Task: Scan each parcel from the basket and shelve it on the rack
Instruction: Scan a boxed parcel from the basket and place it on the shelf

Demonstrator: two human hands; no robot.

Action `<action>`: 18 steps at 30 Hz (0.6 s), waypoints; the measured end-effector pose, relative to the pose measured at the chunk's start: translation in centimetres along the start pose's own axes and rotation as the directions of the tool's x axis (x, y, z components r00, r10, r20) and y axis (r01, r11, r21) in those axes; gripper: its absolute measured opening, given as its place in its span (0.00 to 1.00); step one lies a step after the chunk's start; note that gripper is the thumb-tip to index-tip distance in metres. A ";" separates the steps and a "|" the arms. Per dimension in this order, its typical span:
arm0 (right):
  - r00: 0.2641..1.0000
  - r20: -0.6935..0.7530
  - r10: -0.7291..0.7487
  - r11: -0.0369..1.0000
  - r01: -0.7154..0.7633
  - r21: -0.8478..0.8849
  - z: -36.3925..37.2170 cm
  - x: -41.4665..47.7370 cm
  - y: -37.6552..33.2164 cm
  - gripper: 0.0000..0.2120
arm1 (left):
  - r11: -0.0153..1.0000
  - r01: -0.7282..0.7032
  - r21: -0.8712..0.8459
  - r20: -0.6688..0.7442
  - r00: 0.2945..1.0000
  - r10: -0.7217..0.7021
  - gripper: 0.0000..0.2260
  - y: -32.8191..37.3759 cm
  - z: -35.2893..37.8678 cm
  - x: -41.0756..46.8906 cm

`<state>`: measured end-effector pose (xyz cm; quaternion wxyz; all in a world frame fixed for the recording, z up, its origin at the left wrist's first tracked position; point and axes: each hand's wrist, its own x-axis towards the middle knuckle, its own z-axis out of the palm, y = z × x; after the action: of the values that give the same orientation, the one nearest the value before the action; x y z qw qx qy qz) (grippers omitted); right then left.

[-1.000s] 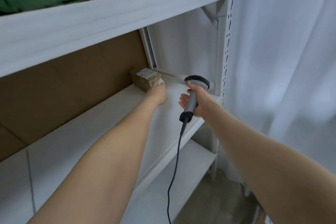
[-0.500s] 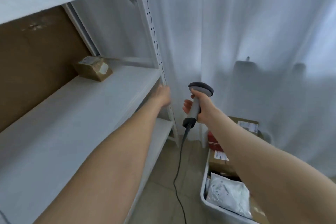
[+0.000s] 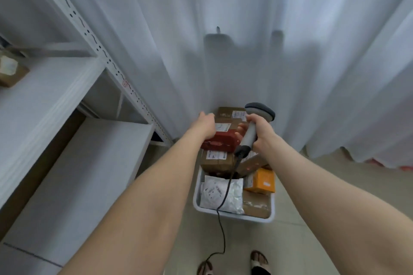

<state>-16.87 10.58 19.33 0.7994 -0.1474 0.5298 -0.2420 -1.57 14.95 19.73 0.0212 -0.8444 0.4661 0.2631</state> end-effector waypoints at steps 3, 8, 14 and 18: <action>0.999 -0.054 0.005 1.000 -0.004 0.020 -3.1 1.8 -0.6 0.06 | 1.000 -0.011 0.027 0.040 0.999 0.010 0.21 1.8 2.7 1.5; 0.991 -0.123 0.046 0.998 -0.040 0.051 -6.2 4.9 -0.2 0.10 | 0.998 0.002 0.068 0.086 0.996 -0.008 0.22 2.9 6.3 4.6; 0.980 -0.183 0.073 0.995 -0.059 0.083 -6.8 10.0 0.2 0.13 | 1.000 0.007 0.010 0.134 0.991 -0.008 0.22 2.9 10.2 9.3; 0.978 -0.199 0.069 0.996 -0.057 0.066 -5.5 15.1 0.3 0.12 | 0.998 0.041 -0.045 0.122 0.992 -0.036 0.23 1.9 12.2 14.0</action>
<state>-16.97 2.77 5.33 0.7531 -0.0813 0.6048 -0.2460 -2.27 6.51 3.14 0.0342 -0.8360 0.4411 0.3245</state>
